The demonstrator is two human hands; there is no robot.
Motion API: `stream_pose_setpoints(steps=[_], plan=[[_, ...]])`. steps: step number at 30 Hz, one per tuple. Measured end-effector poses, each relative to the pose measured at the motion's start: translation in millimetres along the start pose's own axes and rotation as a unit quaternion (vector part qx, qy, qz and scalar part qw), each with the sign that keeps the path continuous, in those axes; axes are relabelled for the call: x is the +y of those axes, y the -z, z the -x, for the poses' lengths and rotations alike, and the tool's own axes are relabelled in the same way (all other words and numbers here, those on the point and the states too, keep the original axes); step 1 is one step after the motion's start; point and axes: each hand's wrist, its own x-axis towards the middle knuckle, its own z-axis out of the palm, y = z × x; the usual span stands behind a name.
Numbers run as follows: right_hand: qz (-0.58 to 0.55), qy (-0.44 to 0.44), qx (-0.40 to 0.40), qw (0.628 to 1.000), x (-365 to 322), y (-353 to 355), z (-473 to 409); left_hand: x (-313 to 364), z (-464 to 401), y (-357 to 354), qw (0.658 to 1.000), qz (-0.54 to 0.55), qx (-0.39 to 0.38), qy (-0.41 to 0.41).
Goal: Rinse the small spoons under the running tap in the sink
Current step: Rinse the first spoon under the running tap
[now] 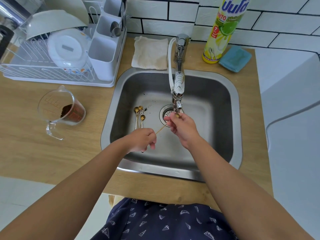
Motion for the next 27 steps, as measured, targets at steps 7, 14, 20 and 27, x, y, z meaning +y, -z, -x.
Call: stream_pose_setpoints(steps=[7, 14, 20, 27], plan=[[-0.087, -0.021, -0.051, 0.995, -1.1, -4.9, 8.5, -10.8, 0.5, 3.0, 0.987, -0.158, 0.038, -0.014], [-0.085, 0.018, -0.077, 0.993, -2.8, 3.7, 10.0, -14.6, -1.7, -8.1, 0.999, 0.027, 0.01, 0.025], [0.005, 0.074, -0.009, 0.997, -2.5, 1.0, 4.7, -7.6, -0.6, -10.3, 0.992, 0.126, 0.006, -0.014], [0.065, 0.083, 0.007, 0.994, 0.1, 0.9, 3.3, -7.2, -2.4, -8.9, 0.987, 0.162, -0.003, -0.006]])
